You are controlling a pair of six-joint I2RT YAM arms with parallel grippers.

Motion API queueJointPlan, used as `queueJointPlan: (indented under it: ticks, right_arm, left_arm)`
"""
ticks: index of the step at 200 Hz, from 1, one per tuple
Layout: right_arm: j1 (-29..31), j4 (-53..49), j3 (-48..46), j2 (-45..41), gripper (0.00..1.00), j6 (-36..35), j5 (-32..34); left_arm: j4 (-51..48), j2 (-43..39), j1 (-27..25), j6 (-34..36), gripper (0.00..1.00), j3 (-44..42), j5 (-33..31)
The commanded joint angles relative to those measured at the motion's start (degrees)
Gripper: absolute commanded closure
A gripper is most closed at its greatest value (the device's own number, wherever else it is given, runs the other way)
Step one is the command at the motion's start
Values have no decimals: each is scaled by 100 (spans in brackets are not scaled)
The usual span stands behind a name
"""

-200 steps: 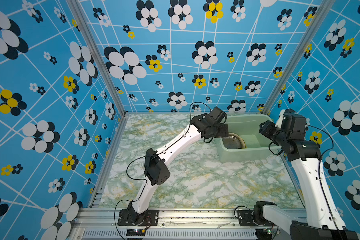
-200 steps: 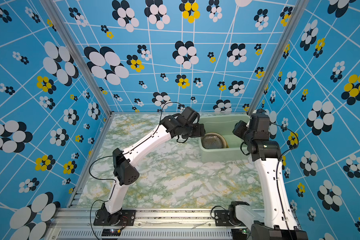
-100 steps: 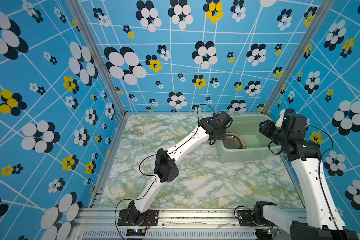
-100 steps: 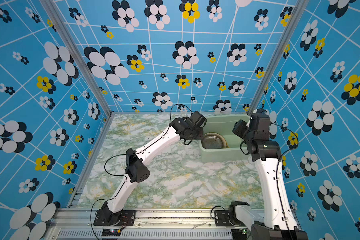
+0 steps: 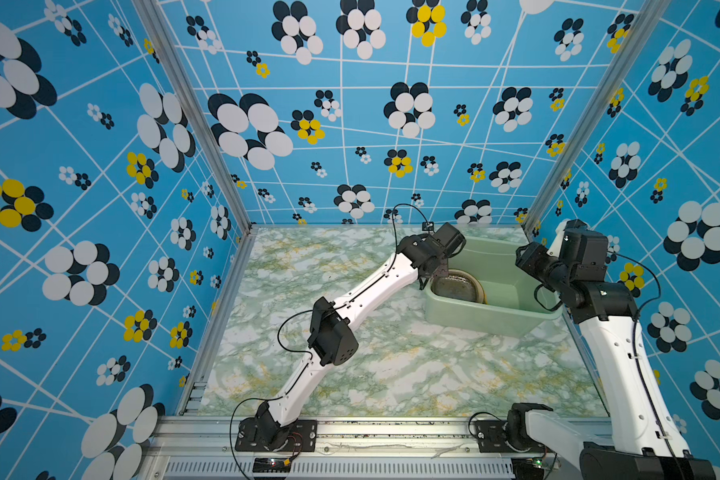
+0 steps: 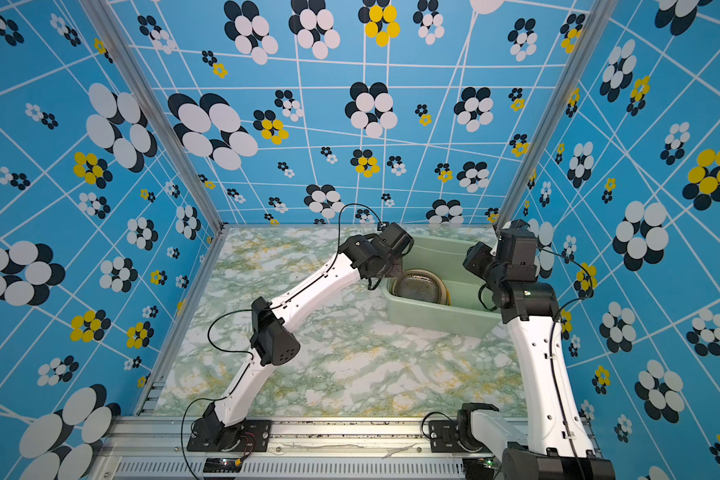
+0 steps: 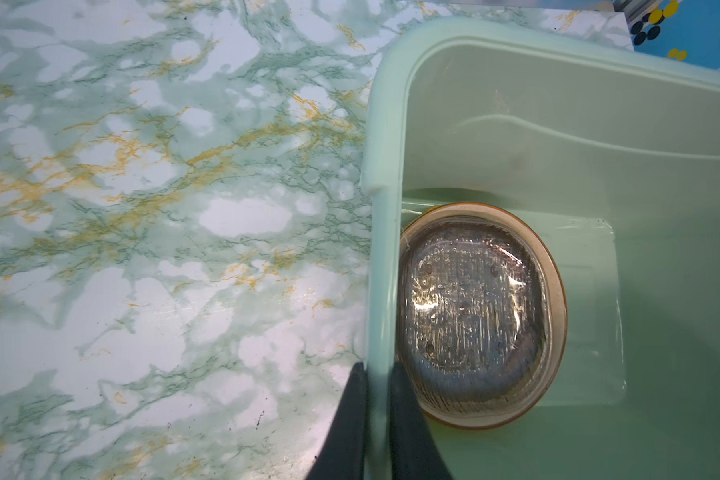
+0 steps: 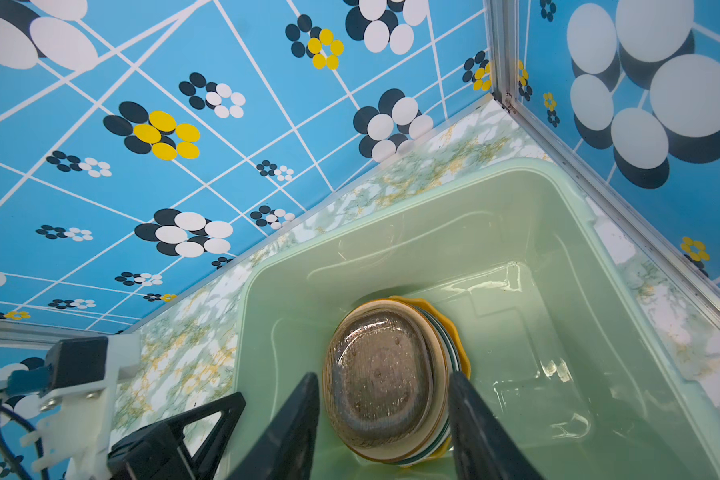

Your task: Place the plates into the plastic bin on the countertop

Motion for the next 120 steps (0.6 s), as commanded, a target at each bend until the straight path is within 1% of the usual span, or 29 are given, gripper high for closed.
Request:
queueJointPlan:
  ticks: [1, 17, 31, 49, 70, 92, 102, 120]
  right_arm:
    - [-31, 83, -58, -144, 48, 5, 8]
    - [-29, 69, -60, -168, 48, -4, 35]
    - [-35, 53, -65, -187, 48, -10, 59]
    - [-29, 18, -60, -199, 48, -16, 50]
    - [-29, -14, -58, -198, 48, -17, 54]
    - [-29, -45, -73, -216, 48, 2, 79]
    - [-29, -56, -85, -224, 49, 18, 69]
    - [-29, -68, -122, -242, 49, 44, 20]
  left_arm:
    - [-1022, -267, 209, 29, 97, -38, -822]
    - [-1149, -510, 270, 74, 98, -318, -1023]
    - [-1133, -878, 335, 105, 99, -807, -1191]
    - [-803, -1568, 436, 156, 100, -1838, -1321]
    - [-280, -2556, 599, 229, 99, -3186, -1291]
    - [162, -3570, 816, 412, 100, -4573, -1014]
    - [474, -4074, 963, 671, 100, -5193, -683]
    - [758, -4851, 1227, 948, 100, -6043, -341]
